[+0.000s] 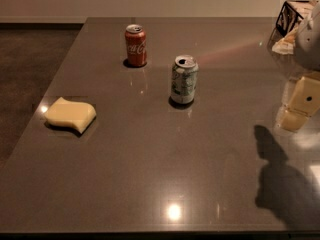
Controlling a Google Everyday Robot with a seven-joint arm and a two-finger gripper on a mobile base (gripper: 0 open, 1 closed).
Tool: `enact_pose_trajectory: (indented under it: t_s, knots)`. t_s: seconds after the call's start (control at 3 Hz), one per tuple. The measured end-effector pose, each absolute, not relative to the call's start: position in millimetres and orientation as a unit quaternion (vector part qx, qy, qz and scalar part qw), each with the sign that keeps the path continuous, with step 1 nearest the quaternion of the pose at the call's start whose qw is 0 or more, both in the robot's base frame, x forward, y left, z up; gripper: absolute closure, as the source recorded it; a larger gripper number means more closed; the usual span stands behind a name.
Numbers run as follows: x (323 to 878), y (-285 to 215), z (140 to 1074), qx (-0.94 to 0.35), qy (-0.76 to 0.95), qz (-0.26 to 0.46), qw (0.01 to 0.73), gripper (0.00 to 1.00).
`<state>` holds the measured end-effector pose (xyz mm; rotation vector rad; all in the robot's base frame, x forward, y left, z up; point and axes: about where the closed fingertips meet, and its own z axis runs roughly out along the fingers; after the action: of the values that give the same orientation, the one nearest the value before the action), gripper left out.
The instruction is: Pick sponge
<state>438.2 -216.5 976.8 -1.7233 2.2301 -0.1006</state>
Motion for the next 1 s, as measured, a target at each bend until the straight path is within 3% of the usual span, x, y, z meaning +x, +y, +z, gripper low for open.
enact_pose_trajectory:
  t_s: [0.67,1.0]
  knots:
    - [438,-196,978,-0.617,0.768,-0.034,0.170,0.00]
    - [445,-143,971,-0.647,0.741,-0.015,0.179,0.00]
